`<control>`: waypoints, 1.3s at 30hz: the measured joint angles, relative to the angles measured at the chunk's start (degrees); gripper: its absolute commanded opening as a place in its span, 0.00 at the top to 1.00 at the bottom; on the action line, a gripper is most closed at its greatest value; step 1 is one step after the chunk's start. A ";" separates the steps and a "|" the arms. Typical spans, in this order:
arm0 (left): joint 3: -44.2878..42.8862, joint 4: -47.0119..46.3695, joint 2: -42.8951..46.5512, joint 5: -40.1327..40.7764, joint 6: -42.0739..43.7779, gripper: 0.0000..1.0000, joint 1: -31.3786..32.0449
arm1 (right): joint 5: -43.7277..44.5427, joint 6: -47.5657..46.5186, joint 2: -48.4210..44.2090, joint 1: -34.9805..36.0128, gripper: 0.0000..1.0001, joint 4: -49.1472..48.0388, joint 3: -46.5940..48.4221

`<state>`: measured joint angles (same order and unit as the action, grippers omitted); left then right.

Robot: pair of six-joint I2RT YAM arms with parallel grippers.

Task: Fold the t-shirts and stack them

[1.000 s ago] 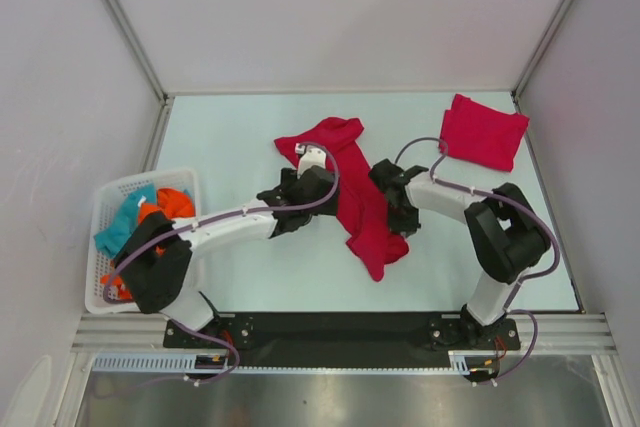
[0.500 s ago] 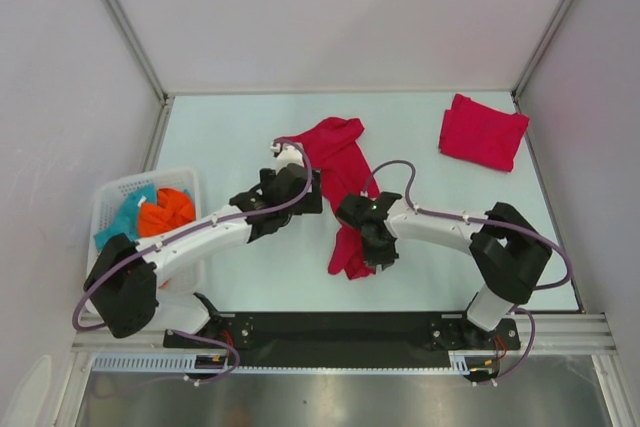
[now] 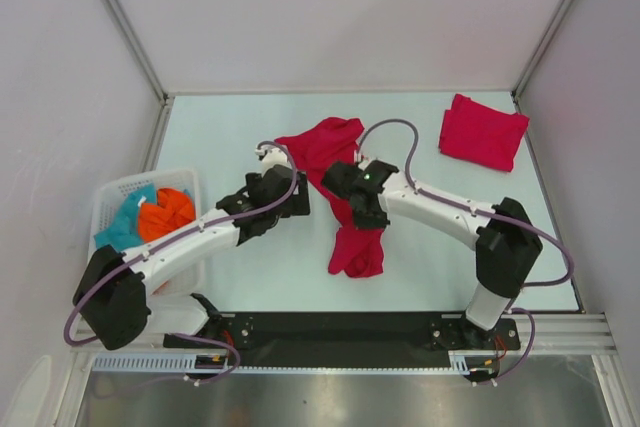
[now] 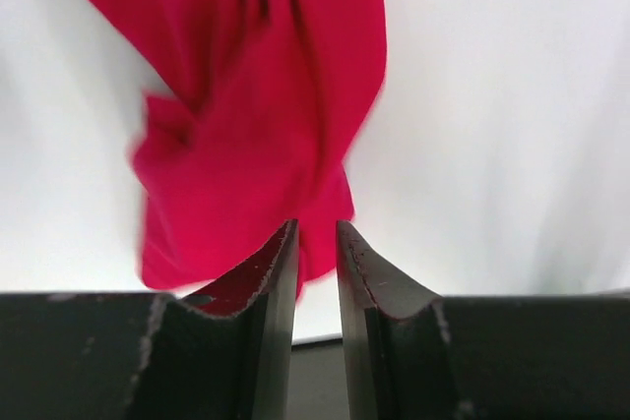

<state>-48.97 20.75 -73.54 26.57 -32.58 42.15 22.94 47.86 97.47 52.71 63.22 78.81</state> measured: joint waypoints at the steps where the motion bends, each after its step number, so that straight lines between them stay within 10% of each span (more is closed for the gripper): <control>1: 0.00 0.22 0.31 0.00 0.00 0.06 -0.22 | 1.07 -0.33 0.92 -0.68 0.72 0.02 2.36; 8: -1.07 4.09 2.43 -0.17 -0.28 0.06 -1.75 | 2.10 -7.30 12.90 -9.75 0.69 -4.68 17.92; 18: -2.27 7.67 5.84 -0.20 -0.37 0.06 -1.97 | 1.29 -17.66 48.72 -18.73 0.56 -5.03 64.48; 26: -3.34 9.55 5.29 -0.17 -0.04 0.06 -2.01 | -2.47 -19.96 52.09 -22.91 0.58 -6.82 61.70; 31: -4.57 10.27 4.31 -0.20 0.13 0.06 -2.01 | -4.72 -20.94 51.76 -23.91 1.00 -9.68 60.02; 39: -6.14 10.91 4.31 -0.17 0.31 0.06 -2.01 | -5.27 -21.75 49.64 -23.96 1.00 -13.73 55.52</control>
<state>-55.11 31.66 -69.23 26.39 -32.27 40.14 17.67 26.11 147.11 28.75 49.50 134.32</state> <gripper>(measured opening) 0.940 0.011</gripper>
